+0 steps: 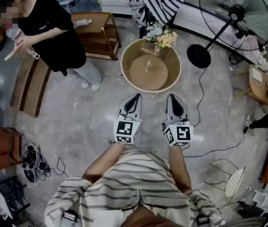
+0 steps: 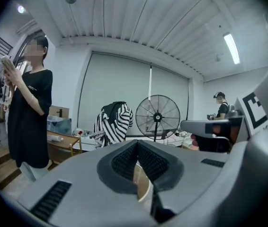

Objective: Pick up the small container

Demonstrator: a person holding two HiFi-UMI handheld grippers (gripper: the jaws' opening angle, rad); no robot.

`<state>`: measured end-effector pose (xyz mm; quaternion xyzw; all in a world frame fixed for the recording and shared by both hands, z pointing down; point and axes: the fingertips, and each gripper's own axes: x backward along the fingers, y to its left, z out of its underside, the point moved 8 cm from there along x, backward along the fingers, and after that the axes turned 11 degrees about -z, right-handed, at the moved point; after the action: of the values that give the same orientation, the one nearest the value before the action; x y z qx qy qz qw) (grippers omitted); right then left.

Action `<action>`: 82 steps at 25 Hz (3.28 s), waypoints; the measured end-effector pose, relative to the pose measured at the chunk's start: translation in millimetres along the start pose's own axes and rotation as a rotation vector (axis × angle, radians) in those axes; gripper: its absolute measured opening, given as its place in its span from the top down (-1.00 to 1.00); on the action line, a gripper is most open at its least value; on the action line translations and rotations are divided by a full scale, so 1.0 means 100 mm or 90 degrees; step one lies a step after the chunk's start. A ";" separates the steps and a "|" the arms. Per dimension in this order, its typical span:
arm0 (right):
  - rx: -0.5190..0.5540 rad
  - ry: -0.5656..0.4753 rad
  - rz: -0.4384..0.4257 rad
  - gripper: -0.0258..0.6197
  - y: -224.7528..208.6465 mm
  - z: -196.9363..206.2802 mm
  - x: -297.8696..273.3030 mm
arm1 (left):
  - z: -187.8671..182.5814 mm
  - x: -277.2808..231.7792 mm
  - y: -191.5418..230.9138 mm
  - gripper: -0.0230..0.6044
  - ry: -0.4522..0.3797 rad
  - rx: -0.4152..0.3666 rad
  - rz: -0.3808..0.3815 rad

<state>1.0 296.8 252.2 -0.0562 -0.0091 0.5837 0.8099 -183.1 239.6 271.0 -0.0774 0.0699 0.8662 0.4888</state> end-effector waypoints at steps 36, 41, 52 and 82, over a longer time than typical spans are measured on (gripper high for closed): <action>-0.050 0.114 -0.054 0.89 -2.03 1.38 -2.42 | 1.01 -3.20 0.37 0.92 0.105 -0.010 -0.028; -0.061 0.118 -0.052 0.89 -2.11 1.73 -2.47 | 1.41 -3.33 0.38 0.92 0.129 0.002 -0.046; -0.082 0.143 -0.040 0.89 -2.25 2.46 -2.51 | 2.36 -3.65 0.46 0.92 0.167 0.011 -0.074; -0.130 0.183 -0.046 0.89 -2.42 3.33 -2.68 | 3.67 -4.69 0.53 -0.16 0.246 -0.013 -0.062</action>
<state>117.9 -5.4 621.5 -0.2203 0.0454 0.5365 0.8133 -13.5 -106.9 727.1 -0.2507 0.1496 0.8111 0.5068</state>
